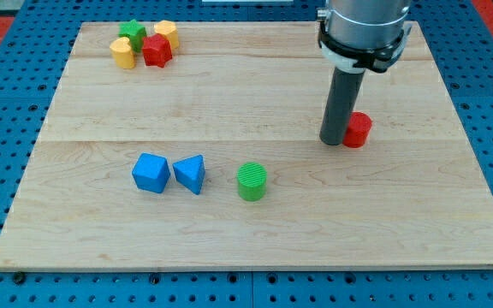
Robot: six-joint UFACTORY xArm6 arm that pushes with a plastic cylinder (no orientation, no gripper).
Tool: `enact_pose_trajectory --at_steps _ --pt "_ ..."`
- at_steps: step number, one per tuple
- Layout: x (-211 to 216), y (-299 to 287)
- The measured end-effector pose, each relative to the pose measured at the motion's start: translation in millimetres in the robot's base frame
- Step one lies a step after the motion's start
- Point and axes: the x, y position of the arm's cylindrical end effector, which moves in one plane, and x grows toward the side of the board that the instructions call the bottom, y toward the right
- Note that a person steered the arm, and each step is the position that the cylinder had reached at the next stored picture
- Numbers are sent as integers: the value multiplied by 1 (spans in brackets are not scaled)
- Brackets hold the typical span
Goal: Move the red circle to the top right
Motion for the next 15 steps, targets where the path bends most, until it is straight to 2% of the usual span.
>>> enact_pose_trajectory --at_steps 1,2,3,4,5,7,9,11,12,13,14,15 --pt "31 3" --pt "33 41" --pt "18 64" --pt "26 85" --pt "17 98" --pt "7 54" --pt "-37 70" --pt "-1 67" --pt "-18 4" --pt "-41 -8" --pt "-25 -48" --pt "-37 -42"
